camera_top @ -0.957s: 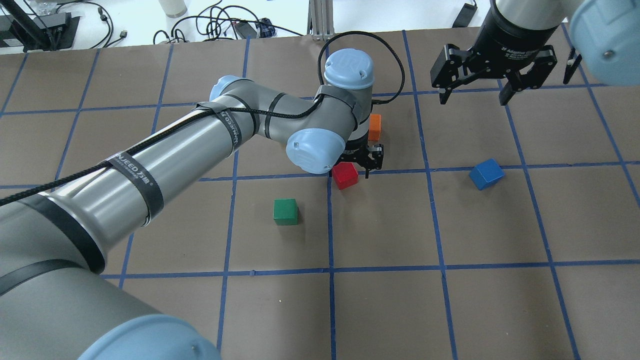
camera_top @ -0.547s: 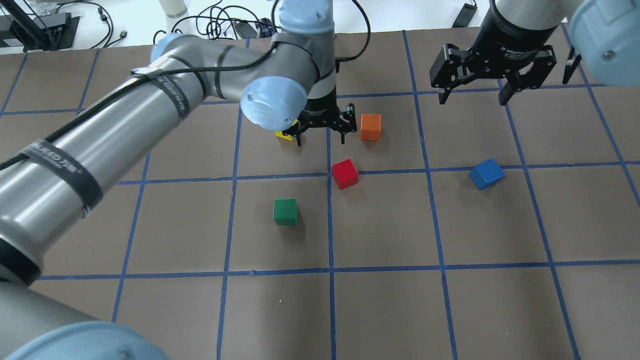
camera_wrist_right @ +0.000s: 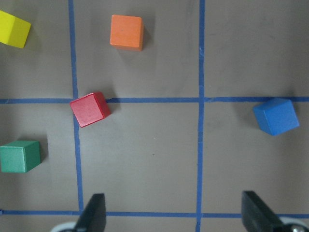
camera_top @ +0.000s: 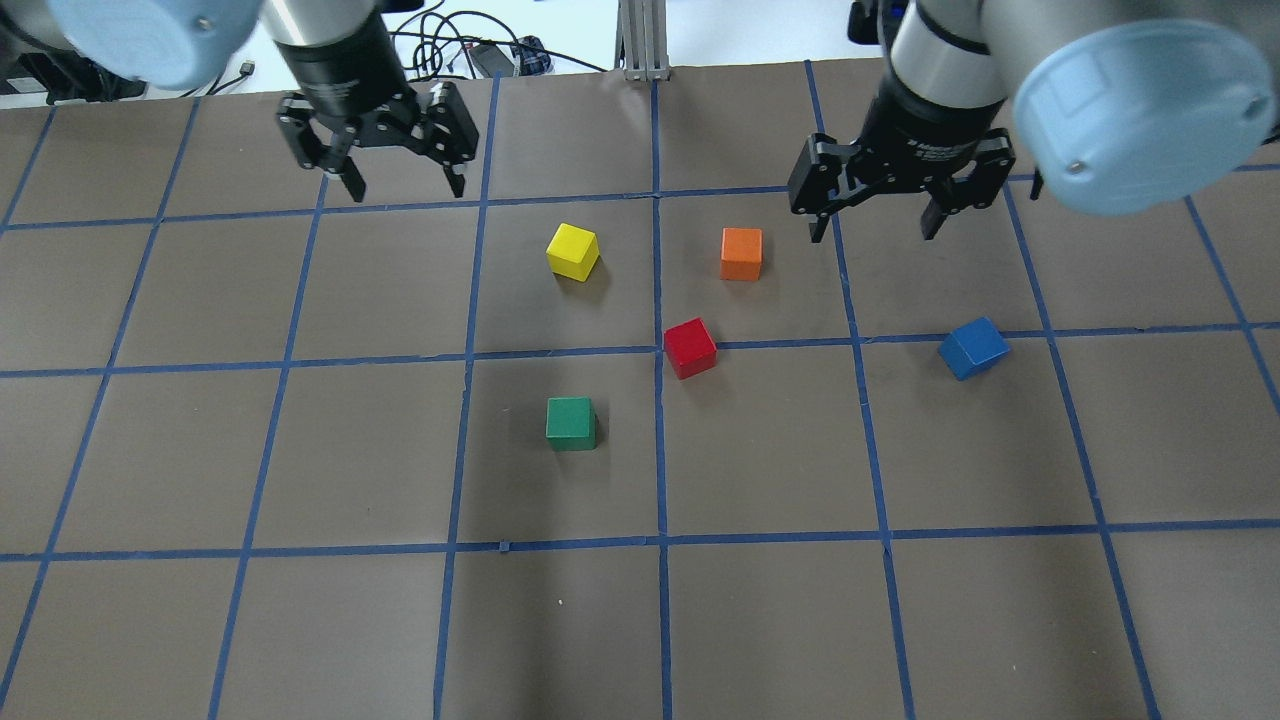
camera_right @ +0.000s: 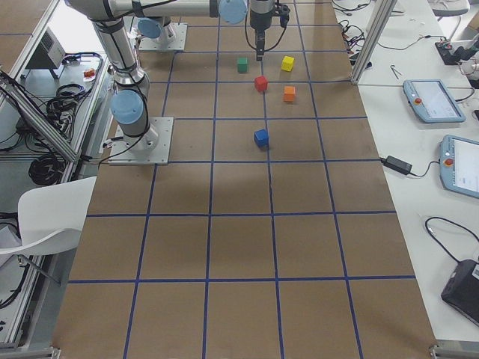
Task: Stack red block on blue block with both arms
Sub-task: 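Lower the right gripper onto the red cube while the left arm retracts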
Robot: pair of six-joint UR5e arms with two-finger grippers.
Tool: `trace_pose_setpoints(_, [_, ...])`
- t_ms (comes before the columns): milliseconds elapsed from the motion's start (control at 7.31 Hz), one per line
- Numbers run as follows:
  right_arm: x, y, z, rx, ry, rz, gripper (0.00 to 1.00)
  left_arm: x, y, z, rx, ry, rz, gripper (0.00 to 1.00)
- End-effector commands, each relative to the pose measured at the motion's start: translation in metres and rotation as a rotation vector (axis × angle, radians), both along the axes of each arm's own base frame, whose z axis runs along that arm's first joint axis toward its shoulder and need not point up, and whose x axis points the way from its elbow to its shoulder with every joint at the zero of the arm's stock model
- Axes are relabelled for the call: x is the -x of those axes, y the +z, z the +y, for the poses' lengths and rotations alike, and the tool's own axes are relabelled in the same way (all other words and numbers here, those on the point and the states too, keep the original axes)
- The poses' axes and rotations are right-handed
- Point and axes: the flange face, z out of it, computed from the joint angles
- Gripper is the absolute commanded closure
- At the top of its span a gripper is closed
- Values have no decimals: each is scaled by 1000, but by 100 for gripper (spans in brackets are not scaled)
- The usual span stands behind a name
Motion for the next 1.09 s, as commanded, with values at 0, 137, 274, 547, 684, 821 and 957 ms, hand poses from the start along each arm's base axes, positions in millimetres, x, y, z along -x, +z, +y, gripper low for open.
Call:
trace_pose_setpoints(0, [-70,-59,-18,14,109,1,0,-61,45,34,1,-15,0,0])
trace_pose_setpoints(137, [-86,-93,-33,9,135,2,0,-66,50,42,6,-20,1,0])
trace_pose_setpoints(274, [-95,-130,-52,11,147,4,0,-67,46,46,0,-21,3,0])
trace_pose_setpoints(547, [-101,-177,-65,-20,215,11,0,-65,43,50,0,-18,3,0])
trace_pose_setpoints(684, [-102,-196,-71,-22,215,10,0,-64,46,55,5,-24,3,0])
trace_pose_setpoints(821, [-104,-204,-74,-14,211,4,0,-63,43,58,0,-22,5,0])
trace_pose_setpoints(957, [-104,-212,-73,-16,214,0,0,-61,34,61,-6,-25,7,0])
